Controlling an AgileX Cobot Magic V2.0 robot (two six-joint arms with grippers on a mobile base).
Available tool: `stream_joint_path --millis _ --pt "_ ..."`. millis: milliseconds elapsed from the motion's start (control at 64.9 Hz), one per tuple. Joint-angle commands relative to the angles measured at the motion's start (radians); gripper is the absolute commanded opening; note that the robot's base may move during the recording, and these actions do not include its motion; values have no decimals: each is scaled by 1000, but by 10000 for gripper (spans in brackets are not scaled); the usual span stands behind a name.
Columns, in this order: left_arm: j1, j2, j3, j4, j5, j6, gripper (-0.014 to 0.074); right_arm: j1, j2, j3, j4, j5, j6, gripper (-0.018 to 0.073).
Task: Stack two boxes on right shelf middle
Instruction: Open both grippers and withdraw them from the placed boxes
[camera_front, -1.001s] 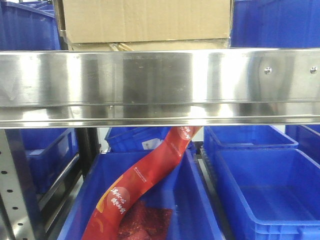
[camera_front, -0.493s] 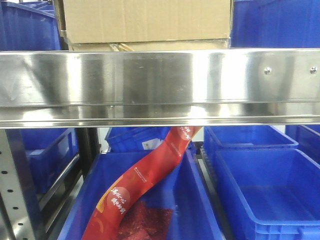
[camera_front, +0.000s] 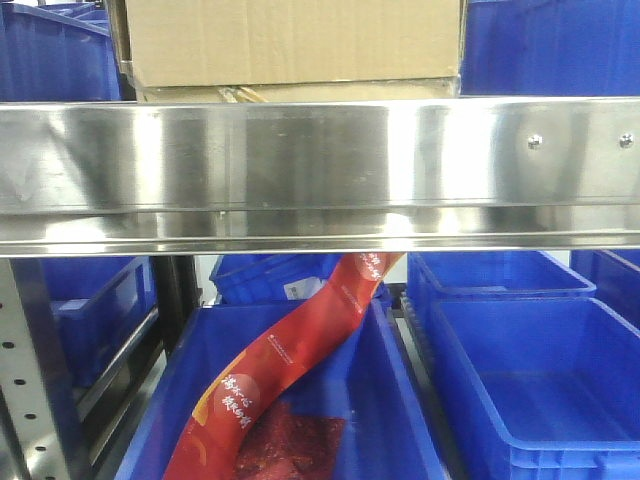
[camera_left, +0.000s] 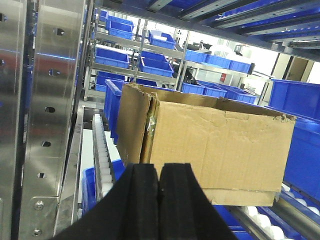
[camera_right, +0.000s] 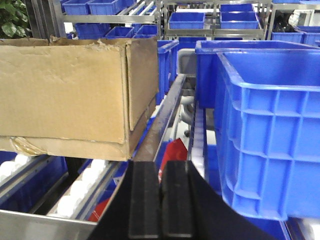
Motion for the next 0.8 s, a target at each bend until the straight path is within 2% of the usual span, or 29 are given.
stream_joint_path --millis 0,92,139,200,262,324,601,786 --pt "5 -2 -1 0 -11 5 -97 -14 -13 39 53 -67 -99 -161" --pt "5 -2 -1 0 -11 5 -97 -62 -40 109 267 -169 -381 -162" --pt "5 -2 -1 0 -11 5 -97 -97 -58 148 316 -245 -442 -162" --pt "5 -2 -1 0 -11 5 -97 -143 -84 197 322 -317 -445 -162" --pt "5 -2 -1 0 -11 5 -97 -187 -116 252 381 -334 -445 -162" --pt "5 -2 -1 0 -11 5 -97 -208 -150 311 395 -339 -445 -162" --pt "5 -2 -1 0 -11 5 -97 -210 -333 531 395 -339 -445 -162" --pt "5 -2 -1 0 -11 5 -97 -210 -488 560 395 -325 -445 -162"
